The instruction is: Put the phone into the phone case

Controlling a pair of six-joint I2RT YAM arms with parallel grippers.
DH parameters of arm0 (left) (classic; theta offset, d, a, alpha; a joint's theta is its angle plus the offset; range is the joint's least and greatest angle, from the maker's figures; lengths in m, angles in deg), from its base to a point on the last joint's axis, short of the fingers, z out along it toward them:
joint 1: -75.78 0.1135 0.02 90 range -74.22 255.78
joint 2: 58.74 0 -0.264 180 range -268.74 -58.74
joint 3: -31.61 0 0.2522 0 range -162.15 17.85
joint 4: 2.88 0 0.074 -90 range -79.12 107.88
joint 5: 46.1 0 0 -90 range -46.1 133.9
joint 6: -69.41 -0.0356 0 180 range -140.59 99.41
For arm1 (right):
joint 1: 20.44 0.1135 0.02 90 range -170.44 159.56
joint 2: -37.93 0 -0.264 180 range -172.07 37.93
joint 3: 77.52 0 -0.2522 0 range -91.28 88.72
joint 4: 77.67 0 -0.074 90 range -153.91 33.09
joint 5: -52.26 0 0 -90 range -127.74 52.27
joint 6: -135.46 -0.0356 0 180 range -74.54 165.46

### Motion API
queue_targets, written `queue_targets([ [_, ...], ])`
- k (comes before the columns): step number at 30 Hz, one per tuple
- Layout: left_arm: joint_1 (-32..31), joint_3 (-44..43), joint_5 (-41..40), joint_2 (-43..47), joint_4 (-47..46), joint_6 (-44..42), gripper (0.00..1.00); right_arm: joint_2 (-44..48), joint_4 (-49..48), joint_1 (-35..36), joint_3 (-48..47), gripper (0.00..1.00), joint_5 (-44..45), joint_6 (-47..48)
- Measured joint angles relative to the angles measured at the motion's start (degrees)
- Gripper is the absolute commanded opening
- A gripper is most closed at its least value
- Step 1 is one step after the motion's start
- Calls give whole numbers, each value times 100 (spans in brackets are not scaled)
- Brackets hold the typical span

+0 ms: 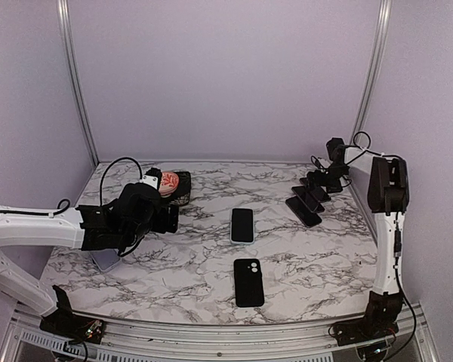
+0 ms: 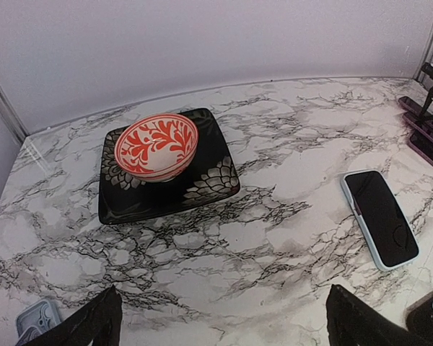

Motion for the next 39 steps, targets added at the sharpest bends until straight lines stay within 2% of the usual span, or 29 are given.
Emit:
queue_targets([
  [6,0,-195,83,-195,4,-74,99,-435,42,31,-662,83,-22,280],
  [14,0,-197,85,-264,85,-83,99,-144,-125,28,-151,69,249,398],
  [18,4,-197,85,-264,116,-103,99,264,-201,28,494,68,439,361],
  [31,4,-168,37,-90,144,-345,99,2175,-553,20,3442,66,1266,-254],
  [37,4,-166,33,-70,142,-426,99,2645,-389,26,4072,68,1403,-332],
  [39,4,-162,35,-70,142,-442,99,2658,-326,26,4072,73,1421,-348],
])
